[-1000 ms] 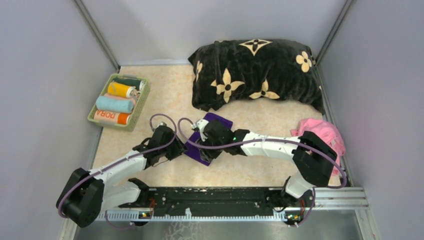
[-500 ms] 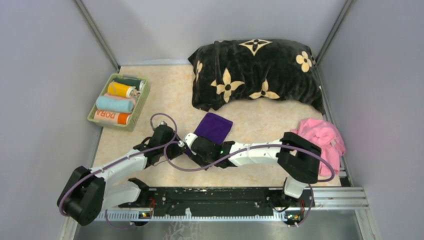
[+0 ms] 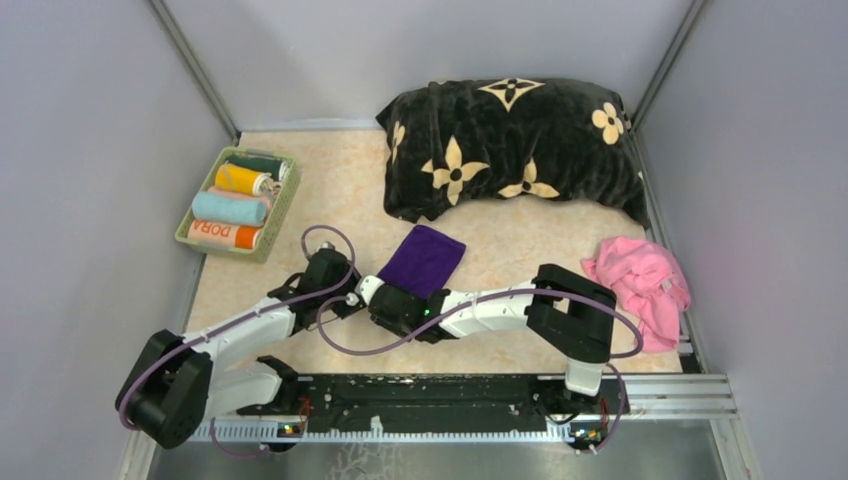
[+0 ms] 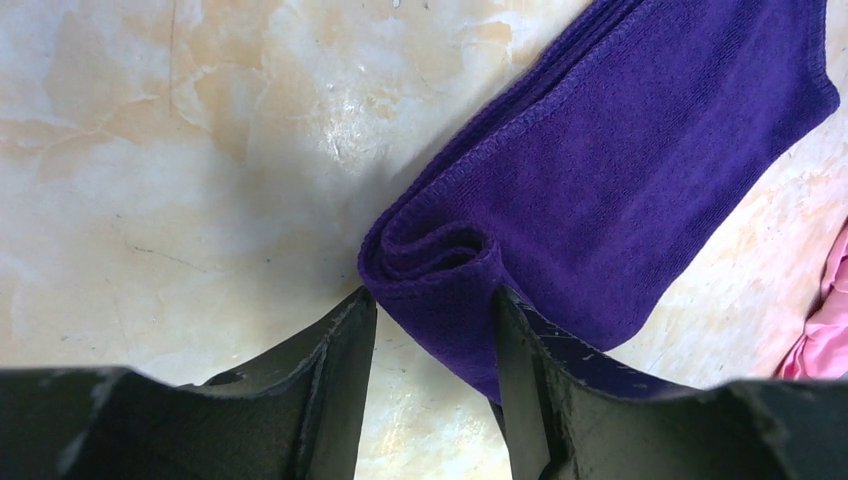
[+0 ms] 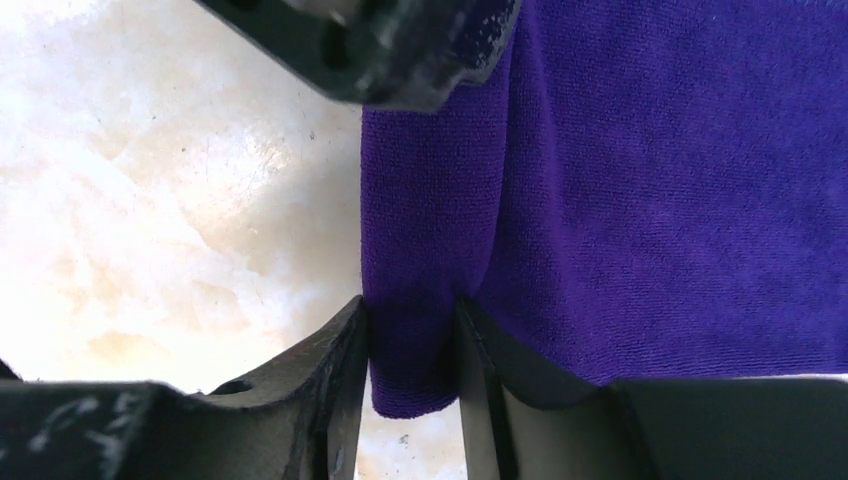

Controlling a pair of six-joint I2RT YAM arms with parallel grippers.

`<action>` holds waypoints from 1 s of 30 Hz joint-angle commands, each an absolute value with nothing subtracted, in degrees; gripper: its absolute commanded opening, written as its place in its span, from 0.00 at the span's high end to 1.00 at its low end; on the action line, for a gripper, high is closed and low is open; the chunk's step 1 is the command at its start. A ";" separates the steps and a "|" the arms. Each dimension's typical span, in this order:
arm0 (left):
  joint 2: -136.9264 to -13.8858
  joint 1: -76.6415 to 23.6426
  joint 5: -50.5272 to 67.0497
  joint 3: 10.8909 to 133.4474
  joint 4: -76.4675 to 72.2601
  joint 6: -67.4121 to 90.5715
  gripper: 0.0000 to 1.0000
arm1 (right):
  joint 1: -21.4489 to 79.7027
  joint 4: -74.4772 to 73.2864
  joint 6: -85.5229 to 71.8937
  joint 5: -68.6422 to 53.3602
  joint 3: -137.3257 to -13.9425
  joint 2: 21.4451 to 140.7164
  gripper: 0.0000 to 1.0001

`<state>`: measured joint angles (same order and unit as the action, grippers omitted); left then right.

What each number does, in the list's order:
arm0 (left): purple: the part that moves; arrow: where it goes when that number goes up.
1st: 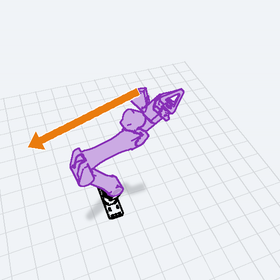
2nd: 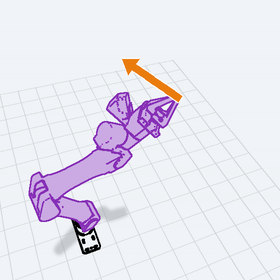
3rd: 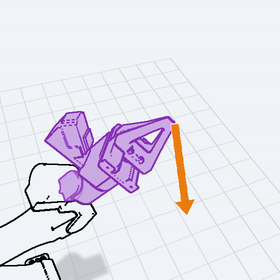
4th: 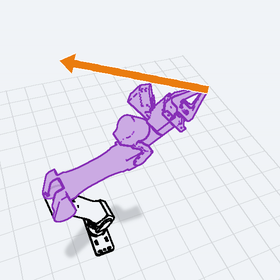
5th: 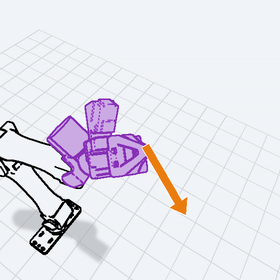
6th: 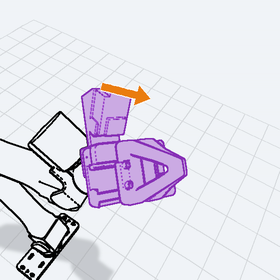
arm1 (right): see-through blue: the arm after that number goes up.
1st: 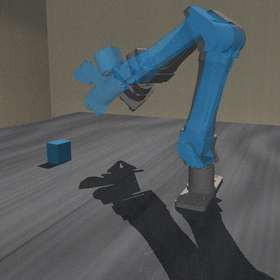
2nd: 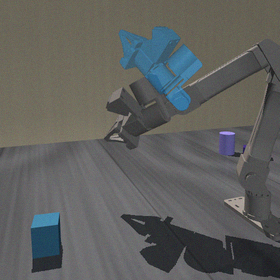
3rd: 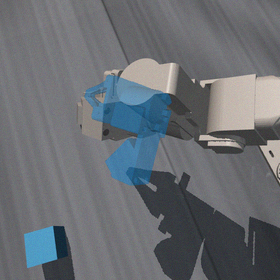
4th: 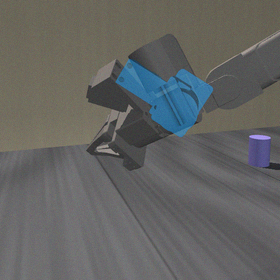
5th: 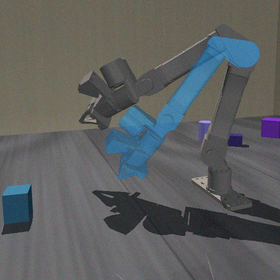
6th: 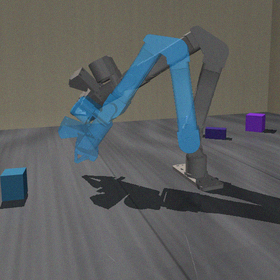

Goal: Roll the towels
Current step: Roll the towel at the center of the board.

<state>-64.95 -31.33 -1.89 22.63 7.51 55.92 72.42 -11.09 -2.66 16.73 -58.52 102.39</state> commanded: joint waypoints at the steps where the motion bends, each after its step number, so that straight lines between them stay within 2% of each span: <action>1: -68.22 -31.07 -3.13 20.98 12.54 55.07 0.46 | 73.53 -14.60 -2.77 17.70 -59.84 106.01 0.68; 5: -70.77 -30.94 -3.95 22.38 13.00 54.55 0.50 | 73.56 -15.17 -3.75 16.77 -59.70 105.42 0.82; 8: -72.05 -30.89 -4.26 23.52 14.18 54.18 0.58 | 73.48 -15.10 -4.62 14.42 -59.34 104.09 0.91; 10: -71.41 -30.70 -4.32 24.24 15.09 54.00 0.58 | 73.43 -14.84 -5.22 12.00 -59.25 103.00 0.97; 12: -69.61 -30.59 -4.49 25.08 16.24 53.65 0.54 | 73.12 -14.05 -6.02 8.69 -59.09 101.57 1.00; 15: -65.97 -30.55 -5.33 26.90 18.86 53.37 0.41 | 71.47 -11.84 -8.39 1.96 -58.52 99.89 1.00; 18: -61.83 -30.50 -5.88 28.46 21.59 52.86 0.34 | 68.38 -9.40 -11.28 -7.62 -57.91 98.71 1.00; 30: -45.93 -30.50 -2.66 26.02 28.27 54.87 0.28 | 52.87 7.92 -28.17 -39.24 -50.18 100.12 1.00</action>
<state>-49.56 -30.70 -4.38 27.18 25.21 54.17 55.90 -1.26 -20.16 -25.65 -52.34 100.25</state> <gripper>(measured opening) 0.718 0.040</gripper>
